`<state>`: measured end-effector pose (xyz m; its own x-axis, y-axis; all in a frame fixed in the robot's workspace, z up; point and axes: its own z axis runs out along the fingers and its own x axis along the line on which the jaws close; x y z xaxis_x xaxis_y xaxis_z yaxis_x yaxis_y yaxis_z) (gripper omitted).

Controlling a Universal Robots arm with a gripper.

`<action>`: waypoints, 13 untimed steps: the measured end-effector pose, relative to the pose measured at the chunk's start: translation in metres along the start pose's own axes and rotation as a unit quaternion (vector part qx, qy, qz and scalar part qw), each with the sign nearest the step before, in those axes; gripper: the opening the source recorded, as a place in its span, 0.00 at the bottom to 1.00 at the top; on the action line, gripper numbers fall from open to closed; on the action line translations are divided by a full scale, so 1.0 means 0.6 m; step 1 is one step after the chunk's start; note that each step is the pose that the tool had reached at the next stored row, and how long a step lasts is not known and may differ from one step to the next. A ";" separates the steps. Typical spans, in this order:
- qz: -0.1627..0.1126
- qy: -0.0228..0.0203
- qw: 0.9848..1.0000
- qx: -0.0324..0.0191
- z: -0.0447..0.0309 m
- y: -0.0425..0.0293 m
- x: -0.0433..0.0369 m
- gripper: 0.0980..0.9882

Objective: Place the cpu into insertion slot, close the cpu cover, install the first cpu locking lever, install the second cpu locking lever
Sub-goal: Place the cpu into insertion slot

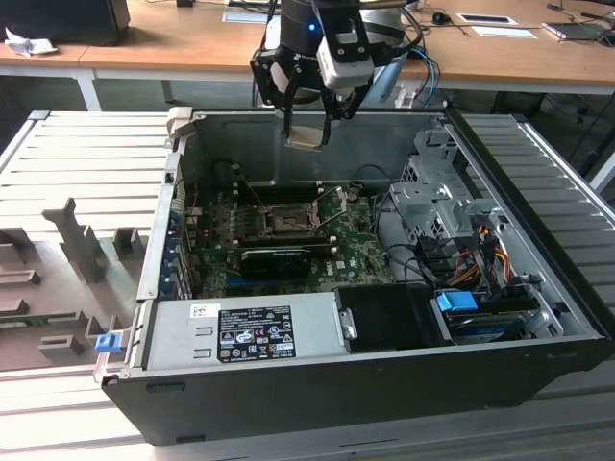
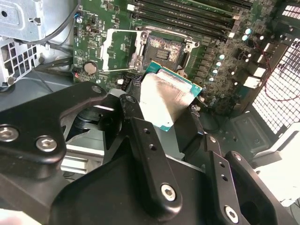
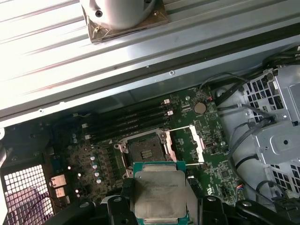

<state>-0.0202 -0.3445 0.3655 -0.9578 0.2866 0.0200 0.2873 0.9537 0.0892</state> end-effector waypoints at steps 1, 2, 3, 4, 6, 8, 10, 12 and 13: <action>0.001 0.000 1.000 0.000 0.000 0.000 0.000 0.48; 0.003 0.000 1.000 0.000 0.000 0.000 0.000 0.48; 0.004 0.000 1.000 0.000 0.000 0.000 0.000 0.48; 0.007 -0.001 1.000 0.000 0.000 0.000 0.000 0.48; 0.012 -0.001 1.000 0.000 0.000 0.000 0.000 0.48; 0.020 -0.002 1.000 0.000 0.001 0.000 0.000 0.48; 0.025 -0.002 1.000 0.000 0.001 0.000 0.000 0.48; 0.030 -0.003 1.000 -0.001 0.001 0.000 0.000 0.48; 0.032 -0.003 0.999 -0.001 0.001 0.000 0.000 0.48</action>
<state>-0.0202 -0.3445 0.3650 -0.9375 0.3475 0.0200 0.3478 0.9333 0.0892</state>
